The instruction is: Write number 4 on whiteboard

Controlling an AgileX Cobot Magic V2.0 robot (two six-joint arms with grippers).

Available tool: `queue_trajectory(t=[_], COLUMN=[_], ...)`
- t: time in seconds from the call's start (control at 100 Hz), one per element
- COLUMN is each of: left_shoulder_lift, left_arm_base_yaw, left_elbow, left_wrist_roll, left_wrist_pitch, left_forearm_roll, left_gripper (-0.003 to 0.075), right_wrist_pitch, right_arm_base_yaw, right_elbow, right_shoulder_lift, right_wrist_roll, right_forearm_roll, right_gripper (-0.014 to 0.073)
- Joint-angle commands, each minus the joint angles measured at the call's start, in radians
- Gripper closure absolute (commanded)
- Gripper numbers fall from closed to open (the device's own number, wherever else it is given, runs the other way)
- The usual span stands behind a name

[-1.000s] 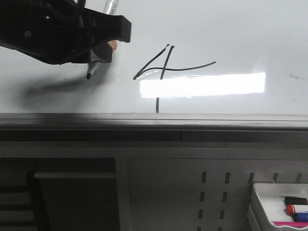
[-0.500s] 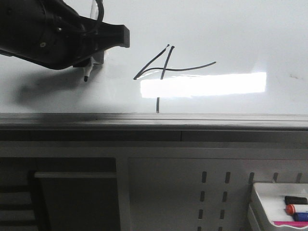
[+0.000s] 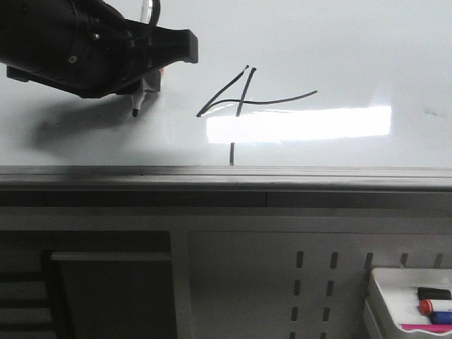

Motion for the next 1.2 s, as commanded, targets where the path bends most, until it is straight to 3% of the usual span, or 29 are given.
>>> queue_trajectory(t=[0.0, 0.68, 0.97, 1.19], left_shoulder_lift=[0.001, 0.001, 0.001, 0.001], left_arm_base_yaw=[0.033, 0.063, 0.063, 0.063], left_elbow=[-0.013, -0.013, -0.013, -0.013], left_wrist_roll=[-0.009, -0.009, -0.009, -0.009], left_wrist_pitch=[0.003, 0.064, 0.064, 0.064], left_forearm_roll=[-0.059, -0.059, -0.059, -0.059], left_gripper=[0.074, 0.0731, 0.0502, 0.0469], right_wrist_pitch=[-0.049, -0.068, -0.068, -0.068], right_arm_base_yaw=[-0.005, -0.005, -0.005, -0.005], right_elbow=[-0.026, -0.026, -0.026, -0.026], right_shoulder_lift=[-0.006, -0.006, -0.006, -0.006], right_wrist_roll=[-0.004, -0.004, -0.004, -0.004], right_forearm_roll=[0.016, 0.02, 0.031, 0.066], right_gripper=[0.0659, 0.0659, 0.0659, 0.0659])
